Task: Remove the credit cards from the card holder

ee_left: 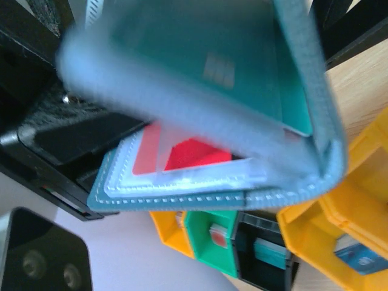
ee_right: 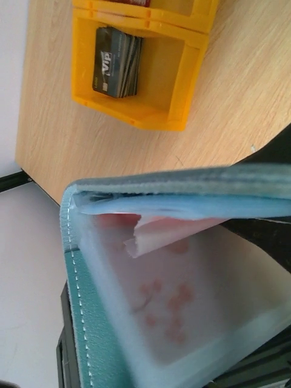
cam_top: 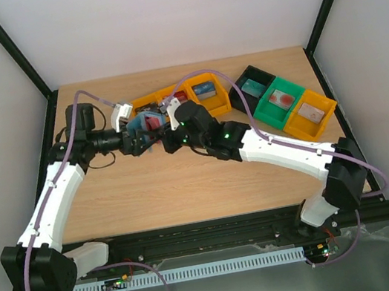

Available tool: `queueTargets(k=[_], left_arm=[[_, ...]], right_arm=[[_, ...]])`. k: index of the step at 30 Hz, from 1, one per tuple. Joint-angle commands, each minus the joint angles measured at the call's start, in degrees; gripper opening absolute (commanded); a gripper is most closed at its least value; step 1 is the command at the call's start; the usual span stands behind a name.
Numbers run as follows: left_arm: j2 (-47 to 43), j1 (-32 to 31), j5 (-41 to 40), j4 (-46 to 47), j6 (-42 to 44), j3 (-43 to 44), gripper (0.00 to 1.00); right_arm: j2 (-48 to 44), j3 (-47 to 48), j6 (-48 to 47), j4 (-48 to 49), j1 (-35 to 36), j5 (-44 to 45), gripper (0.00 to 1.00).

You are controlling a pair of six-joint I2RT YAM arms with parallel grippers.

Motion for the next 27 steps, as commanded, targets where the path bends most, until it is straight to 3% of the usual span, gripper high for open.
queueTargets(k=[1, 5, 9, 11, 14, 16, 20, 24, 27], left_arm=[[-0.14, -0.16, -6.69, 1.17, -0.52, -0.46, 1.0], [-0.06, 1.08, -11.17, 1.9, -1.36, -0.62, 0.97], [-0.47, 2.69, -10.59, 1.9, -1.4, -0.54, 0.76], [-0.67, 3.16, -8.19, 1.71, -1.31, -0.53, 0.59], [-0.65, 3.23, -2.64, 1.45, -0.54, -0.9, 0.24], [-0.75, 3.23, 2.44, 0.92, 0.41, -1.54, 0.06], [-1.09, 3.23, 8.71, -3.16, 5.77, -0.23, 0.02], [-1.38, 3.23, 9.05, -4.57, 7.0, 0.24, 0.02], [-1.45, 3.23, 9.63, -4.8, 6.99, 0.24, 0.02]], right_arm=[[1.38, 3.0, 4.2, 0.44, 0.49, 0.82, 0.02], [1.68, 3.65, 3.59, -0.84, 0.49, 0.31, 0.02], [-2.6, -0.28, 2.78, 2.29, -0.11, -1.89, 0.02], [-5.02, -2.69, 2.41, 4.2, -1.63, -6.41, 0.02], [-7.94, -6.15, 1.59, 7.14, -3.76, -13.68, 0.02], [-9.71, -7.98, 0.09, 8.39, -4.49, -18.98, 0.02], [-12.7, -12.05, 0.03, 11.48, -7.75, -26.32, 0.03], [-14.9, -15.2, 0.71, 13.51, -9.82, -25.2, 0.2], [-14.91, -15.72, 1.05, 13.78, -10.45, -25.27, 0.22]])
